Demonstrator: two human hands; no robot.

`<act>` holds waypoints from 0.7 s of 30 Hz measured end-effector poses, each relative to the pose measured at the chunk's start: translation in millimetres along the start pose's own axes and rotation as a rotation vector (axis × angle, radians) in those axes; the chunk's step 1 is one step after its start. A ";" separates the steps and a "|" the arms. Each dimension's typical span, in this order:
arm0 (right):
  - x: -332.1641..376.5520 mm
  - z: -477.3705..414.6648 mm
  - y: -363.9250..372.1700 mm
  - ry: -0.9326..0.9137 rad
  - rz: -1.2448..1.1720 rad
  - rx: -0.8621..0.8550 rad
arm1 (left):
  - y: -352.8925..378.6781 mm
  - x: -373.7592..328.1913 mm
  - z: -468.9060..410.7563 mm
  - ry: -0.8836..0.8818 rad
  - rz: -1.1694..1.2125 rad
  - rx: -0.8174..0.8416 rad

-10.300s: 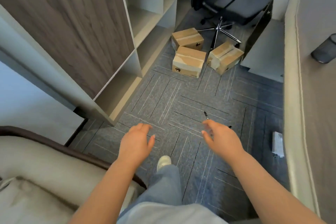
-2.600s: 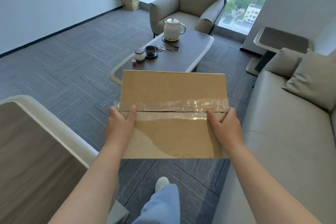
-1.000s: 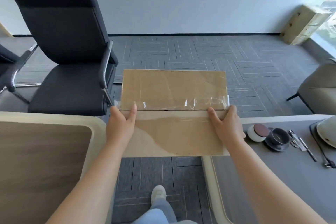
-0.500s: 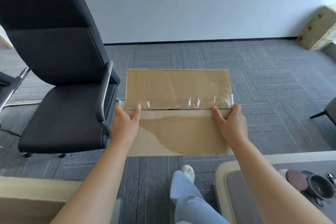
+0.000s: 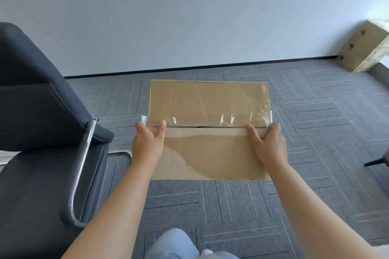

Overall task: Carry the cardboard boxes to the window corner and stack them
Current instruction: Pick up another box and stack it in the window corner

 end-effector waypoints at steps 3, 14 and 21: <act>4.5 -45.0 1.8 0.013 0.014 -0.033 | 24.7 -29.6 -42.2 0.019 -0.007 0.026; 26.0 -233.1 37.0 0.126 0.044 -0.183 | 125.2 -153.8 -239.6 0.170 -0.017 0.170; 31.1 -328.7 30.9 0.202 0.045 -0.298 | 195.7 -242.2 -337.1 0.260 -0.033 0.283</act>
Point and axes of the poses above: each hand's wrist, its own z-axis away from the middle knuckle, its own y-axis out of the palm, x = y × z, the point moved 7 cm from there along -z, towards the middle knuckle, and after that the axes turned 6 degrees about -y, right-handed, at the moved point
